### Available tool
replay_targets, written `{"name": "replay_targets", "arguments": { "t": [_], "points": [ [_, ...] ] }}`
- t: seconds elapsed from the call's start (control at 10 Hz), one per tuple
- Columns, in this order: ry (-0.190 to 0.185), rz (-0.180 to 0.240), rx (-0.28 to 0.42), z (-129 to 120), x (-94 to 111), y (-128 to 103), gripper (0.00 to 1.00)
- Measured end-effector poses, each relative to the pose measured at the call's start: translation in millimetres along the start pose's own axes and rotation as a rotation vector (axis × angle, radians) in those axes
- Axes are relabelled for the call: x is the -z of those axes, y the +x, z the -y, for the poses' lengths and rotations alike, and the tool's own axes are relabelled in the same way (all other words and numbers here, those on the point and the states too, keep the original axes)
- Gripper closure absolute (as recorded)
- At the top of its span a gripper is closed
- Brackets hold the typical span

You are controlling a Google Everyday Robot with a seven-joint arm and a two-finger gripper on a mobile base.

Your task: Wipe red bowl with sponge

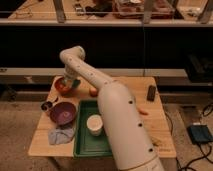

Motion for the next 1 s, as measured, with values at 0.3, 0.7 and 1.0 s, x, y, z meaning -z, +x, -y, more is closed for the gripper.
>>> {"name": "replay_targets", "arguments": {
  "t": [0.3,0.7,1.0],
  "points": [
    [0.003,-0.005,0.013,5.0,-6.6,28.1,1.0],
    [-0.002,-0.015,0.087,20.0,-1.5,55.3,1.0],
    [-0.003,-0.009,0.149,39.5,1.9,48.6,1.0]
  ]
}}
